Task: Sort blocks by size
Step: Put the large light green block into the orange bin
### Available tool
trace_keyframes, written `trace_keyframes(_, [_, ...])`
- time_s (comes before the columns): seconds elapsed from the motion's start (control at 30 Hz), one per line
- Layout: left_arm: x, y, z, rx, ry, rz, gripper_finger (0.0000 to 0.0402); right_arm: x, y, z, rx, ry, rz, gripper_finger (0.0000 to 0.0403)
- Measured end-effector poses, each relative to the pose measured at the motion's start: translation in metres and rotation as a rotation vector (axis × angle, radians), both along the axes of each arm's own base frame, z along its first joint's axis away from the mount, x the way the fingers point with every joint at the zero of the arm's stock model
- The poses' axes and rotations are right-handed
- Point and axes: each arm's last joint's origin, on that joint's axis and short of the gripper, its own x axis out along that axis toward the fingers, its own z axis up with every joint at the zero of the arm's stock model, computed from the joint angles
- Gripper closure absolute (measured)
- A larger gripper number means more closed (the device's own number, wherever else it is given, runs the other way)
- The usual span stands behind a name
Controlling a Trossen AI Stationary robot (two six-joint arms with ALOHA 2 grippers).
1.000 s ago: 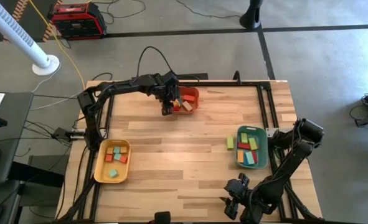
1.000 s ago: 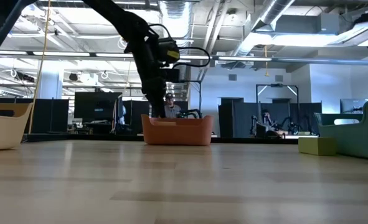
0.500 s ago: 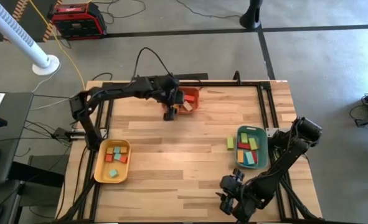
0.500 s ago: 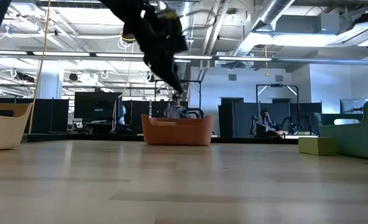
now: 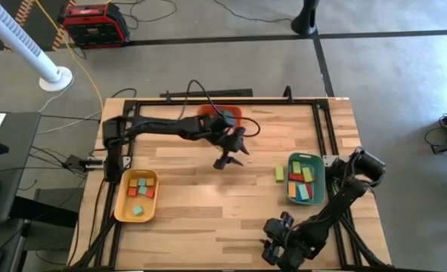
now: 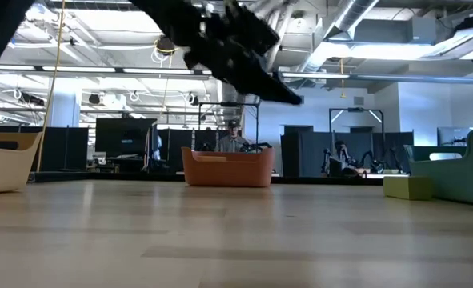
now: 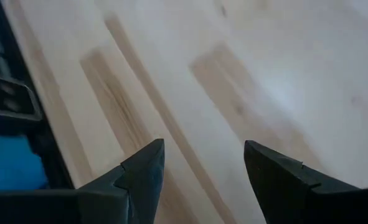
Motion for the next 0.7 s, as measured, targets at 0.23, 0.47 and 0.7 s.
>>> trace_keyframes(0.23, [0.032, 0.01, -0.049, -0.269, 0.023, 0.023, 0.0187, 0.005, -0.003, -0.015, 0.018, 0.102, 0.007, 0.0154])
trace_keyframes(0.47, [0.066, 0.022, -0.076, -0.384, 0.06, 0.081, 0.0187, 0.008, -0.001, -0.013, 0.032, 0.086, 0.033, 0.0154])
trace_keyframes(0.7, [0.094, 0.016, -0.083, -0.343, 0.022, 0.097, 0.0187, -0.012, 0.018, -0.013, 0.109, 0.068, 0.008, 0.0154])
